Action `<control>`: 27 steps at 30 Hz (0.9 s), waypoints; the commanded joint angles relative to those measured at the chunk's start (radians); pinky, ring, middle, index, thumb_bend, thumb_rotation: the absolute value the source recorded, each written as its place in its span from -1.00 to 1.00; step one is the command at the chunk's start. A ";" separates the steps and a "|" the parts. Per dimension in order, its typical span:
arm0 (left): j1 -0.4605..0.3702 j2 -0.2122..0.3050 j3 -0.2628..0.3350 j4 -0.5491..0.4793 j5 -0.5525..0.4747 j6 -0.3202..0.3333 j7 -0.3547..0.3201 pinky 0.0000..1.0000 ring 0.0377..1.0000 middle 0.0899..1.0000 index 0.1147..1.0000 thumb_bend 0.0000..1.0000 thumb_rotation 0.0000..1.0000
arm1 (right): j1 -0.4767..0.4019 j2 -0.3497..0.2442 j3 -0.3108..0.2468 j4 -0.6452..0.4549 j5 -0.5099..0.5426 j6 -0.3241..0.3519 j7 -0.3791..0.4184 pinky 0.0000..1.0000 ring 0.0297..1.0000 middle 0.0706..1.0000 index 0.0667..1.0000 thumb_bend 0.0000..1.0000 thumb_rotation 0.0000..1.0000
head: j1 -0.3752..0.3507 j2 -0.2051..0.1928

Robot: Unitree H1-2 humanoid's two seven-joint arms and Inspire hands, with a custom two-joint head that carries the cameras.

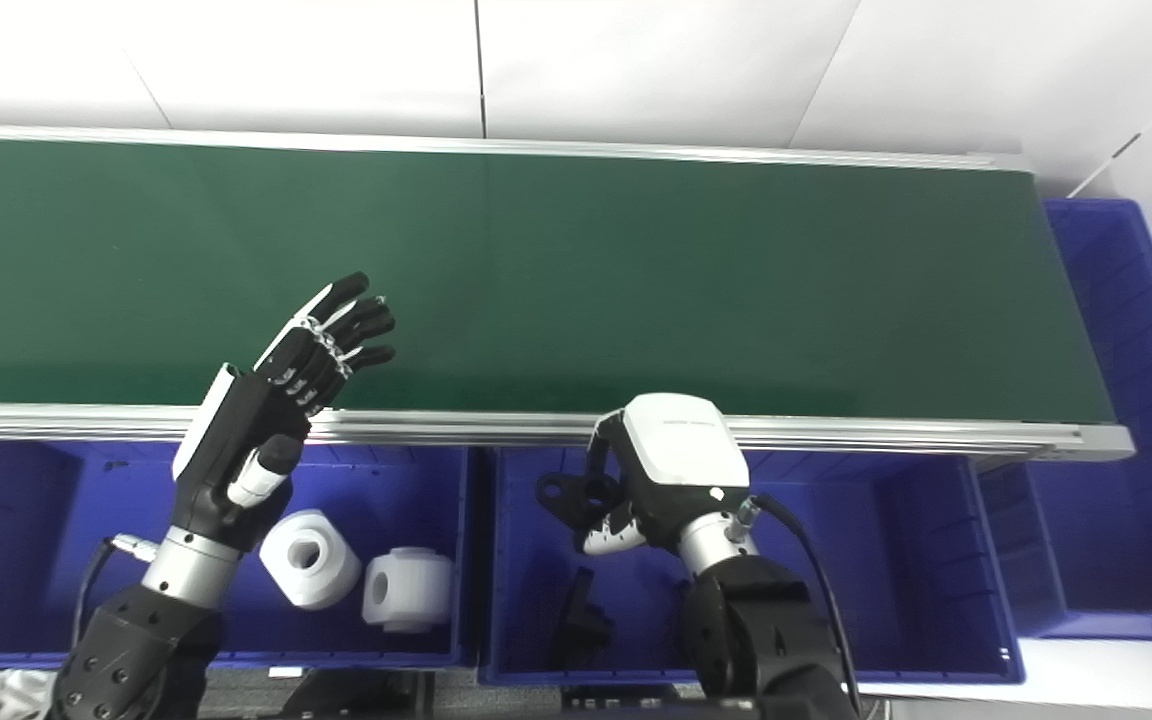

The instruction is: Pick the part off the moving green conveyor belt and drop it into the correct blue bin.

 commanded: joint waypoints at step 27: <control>-0.008 -0.005 -0.005 -0.009 0.008 -0.034 -0.013 0.65 0.76 0.75 0.78 0.74 0.56 | -0.028 0.010 0.002 -0.025 -0.230 -0.105 0.279 0.53 0.58 0.63 0.51 1.00 0.25 | 0.021 -0.012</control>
